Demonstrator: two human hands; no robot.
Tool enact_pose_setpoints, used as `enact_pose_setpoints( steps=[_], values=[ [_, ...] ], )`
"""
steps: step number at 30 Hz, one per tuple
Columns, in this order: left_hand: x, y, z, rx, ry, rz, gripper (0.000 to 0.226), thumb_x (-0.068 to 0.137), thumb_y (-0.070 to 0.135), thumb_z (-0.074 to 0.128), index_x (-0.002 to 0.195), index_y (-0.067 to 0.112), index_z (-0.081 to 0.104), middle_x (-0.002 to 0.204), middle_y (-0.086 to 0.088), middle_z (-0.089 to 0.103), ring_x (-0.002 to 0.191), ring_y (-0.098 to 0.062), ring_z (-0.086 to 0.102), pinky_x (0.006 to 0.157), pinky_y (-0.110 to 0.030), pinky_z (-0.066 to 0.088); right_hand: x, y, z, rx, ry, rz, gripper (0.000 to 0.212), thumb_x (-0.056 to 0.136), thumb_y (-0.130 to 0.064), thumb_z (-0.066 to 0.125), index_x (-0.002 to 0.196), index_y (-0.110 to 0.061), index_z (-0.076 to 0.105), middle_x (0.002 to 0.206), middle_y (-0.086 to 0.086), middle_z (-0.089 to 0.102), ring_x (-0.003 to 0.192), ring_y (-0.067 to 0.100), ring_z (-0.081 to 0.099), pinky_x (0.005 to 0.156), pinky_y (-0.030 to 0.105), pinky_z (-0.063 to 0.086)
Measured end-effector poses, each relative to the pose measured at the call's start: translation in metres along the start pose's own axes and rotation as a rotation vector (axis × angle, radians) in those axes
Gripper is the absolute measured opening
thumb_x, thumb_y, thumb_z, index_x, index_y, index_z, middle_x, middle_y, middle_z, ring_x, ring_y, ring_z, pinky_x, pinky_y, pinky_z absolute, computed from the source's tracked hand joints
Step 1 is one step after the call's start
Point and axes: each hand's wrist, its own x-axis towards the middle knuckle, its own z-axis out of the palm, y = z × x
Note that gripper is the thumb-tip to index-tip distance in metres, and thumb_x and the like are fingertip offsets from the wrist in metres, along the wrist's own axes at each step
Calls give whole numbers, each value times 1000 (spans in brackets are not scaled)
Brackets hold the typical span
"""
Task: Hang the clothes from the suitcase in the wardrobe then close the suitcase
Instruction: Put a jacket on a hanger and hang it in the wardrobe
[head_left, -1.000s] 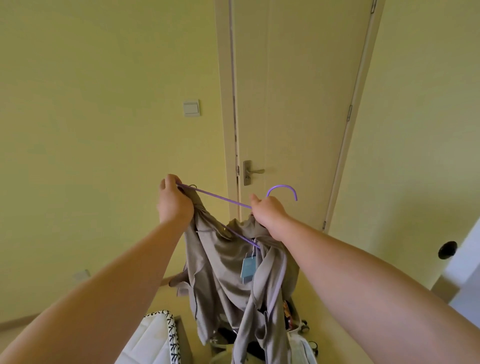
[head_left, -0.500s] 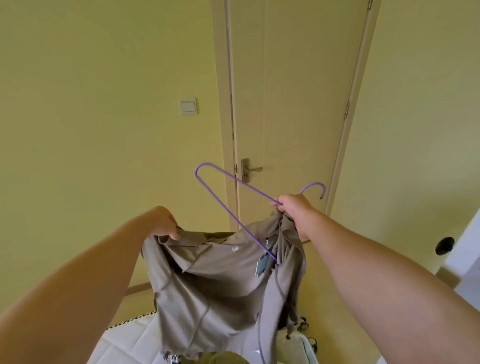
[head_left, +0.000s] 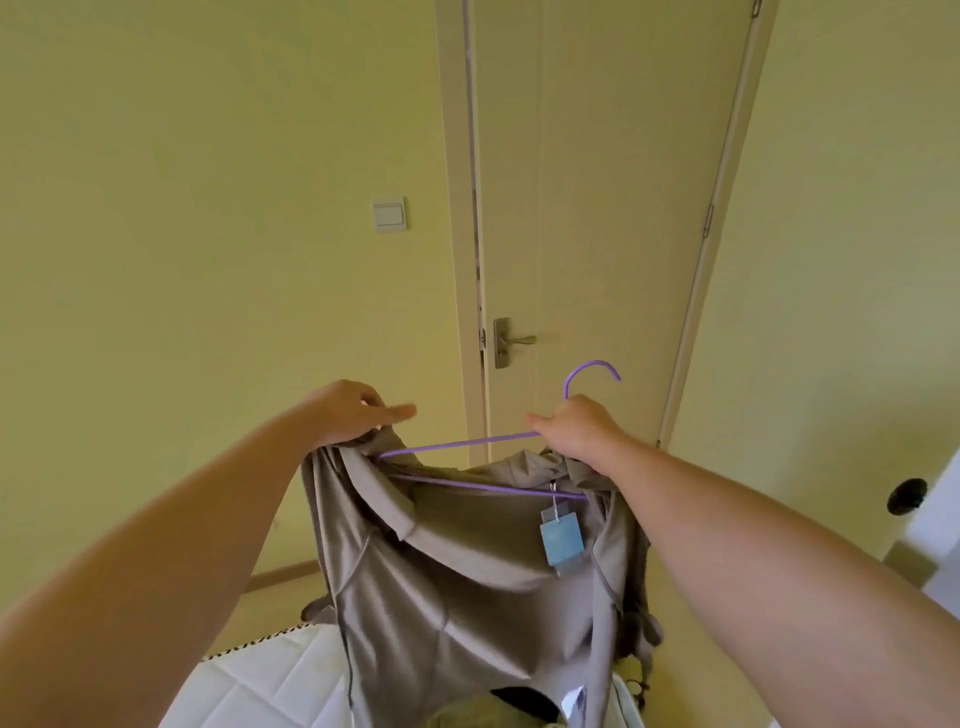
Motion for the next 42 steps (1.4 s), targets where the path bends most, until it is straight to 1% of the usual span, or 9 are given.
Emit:
enact_pose_setpoints(
  steps=[6,10,13,19,30,33,37,40,42],
  values=[
    [-9,4,-4,348,-300,34,39,67,32,78,106,35,72,105,15,62,100,-15,59,79,-29,51,-4,8,-12,-158,0,-25,35,90,-42,59,72,-14,48,72,2,57,69,22,55,57,30,37],
    [-11,8,10,445,-41,-6,28,85,15,52,107,20,68,111,-5,68,101,-29,61,71,-29,47,-3,8,-12,-123,-24,8,29,88,-33,60,71,-11,50,68,3,55,61,19,50,53,28,36],
    [-6,12,18,183,138,-64,19,95,12,41,110,11,52,105,-15,62,86,-32,59,66,-33,46,-3,8,-9,-99,-33,24,26,86,-32,62,72,-12,53,67,2,55,59,20,50,52,28,35],
    [-8,34,20,-76,244,0,16,100,13,37,104,11,52,89,-5,58,72,-19,52,56,-31,40,-3,3,0,-106,68,16,50,98,-59,45,94,-10,55,81,5,59,77,29,56,66,32,40],
    [-40,112,47,-298,-5,223,11,100,17,52,102,24,61,96,6,63,88,-13,59,70,-19,45,-7,-28,11,-94,80,-79,50,104,-48,40,78,-9,58,73,5,61,71,26,59,57,31,37],
    [-46,119,46,-367,-253,171,16,102,22,47,101,21,63,104,-9,68,89,-29,70,82,-40,58,-10,-24,6,-38,113,-90,46,104,-46,40,80,-12,60,79,5,63,77,27,61,66,32,43],
    [-42,103,30,389,85,402,35,93,45,52,126,42,63,125,13,67,111,-16,60,88,-32,49,-13,-18,1,17,157,-92,60,101,-60,37,72,-12,59,70,5,64,67,25,62,61,35,49],
    [-36,91,42,588,-39,379,42,96,56,48,133,39,58,126,10,64,116,-19,52,99,-39,42,-17,-22,1,47,180,-128,58,102,-60,37,69,-14,53,64,0,57,59,19,55,58,33,44],
    [-31,85,59,535,-135,267,38,101,50,41,116,27,67,109,1,68,101,-22,59,87,-36,46,-20,-27,2,58,182,-153,57,102,-59,37,67,-15,48,61,-2,52,56,16,51,57,32,42]
  ],
)
